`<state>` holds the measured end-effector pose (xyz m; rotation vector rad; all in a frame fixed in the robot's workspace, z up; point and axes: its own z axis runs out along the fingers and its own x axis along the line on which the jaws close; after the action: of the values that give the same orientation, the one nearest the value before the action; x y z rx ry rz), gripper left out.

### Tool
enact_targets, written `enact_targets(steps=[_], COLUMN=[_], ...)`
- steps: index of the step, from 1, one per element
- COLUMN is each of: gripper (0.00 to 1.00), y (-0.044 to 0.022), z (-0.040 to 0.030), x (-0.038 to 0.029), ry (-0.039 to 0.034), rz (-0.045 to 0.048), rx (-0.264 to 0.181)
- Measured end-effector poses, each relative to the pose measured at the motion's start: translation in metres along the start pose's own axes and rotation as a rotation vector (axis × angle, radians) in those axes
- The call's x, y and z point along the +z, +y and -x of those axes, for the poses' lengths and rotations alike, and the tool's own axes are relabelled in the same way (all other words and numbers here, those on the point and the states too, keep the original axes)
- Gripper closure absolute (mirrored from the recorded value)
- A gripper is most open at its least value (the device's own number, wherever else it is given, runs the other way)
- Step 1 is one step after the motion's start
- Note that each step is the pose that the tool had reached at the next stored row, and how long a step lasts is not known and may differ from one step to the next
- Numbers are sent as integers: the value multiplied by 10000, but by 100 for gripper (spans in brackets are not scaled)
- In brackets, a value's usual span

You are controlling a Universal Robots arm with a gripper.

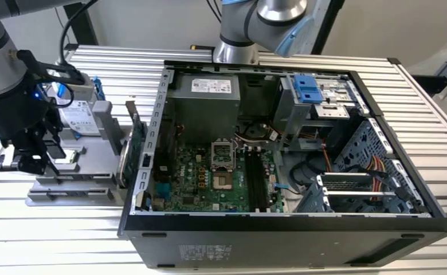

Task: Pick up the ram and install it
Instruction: 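Pick up the ram and move it above insertion slot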

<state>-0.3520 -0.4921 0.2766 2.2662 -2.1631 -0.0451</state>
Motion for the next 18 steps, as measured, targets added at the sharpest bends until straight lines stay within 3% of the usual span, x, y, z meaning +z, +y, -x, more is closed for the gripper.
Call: enact_targets(steps=[18], gripper=[0], y=[-2], z=[-1], x=[96], ry=[2], rz=[0], rx=[1])
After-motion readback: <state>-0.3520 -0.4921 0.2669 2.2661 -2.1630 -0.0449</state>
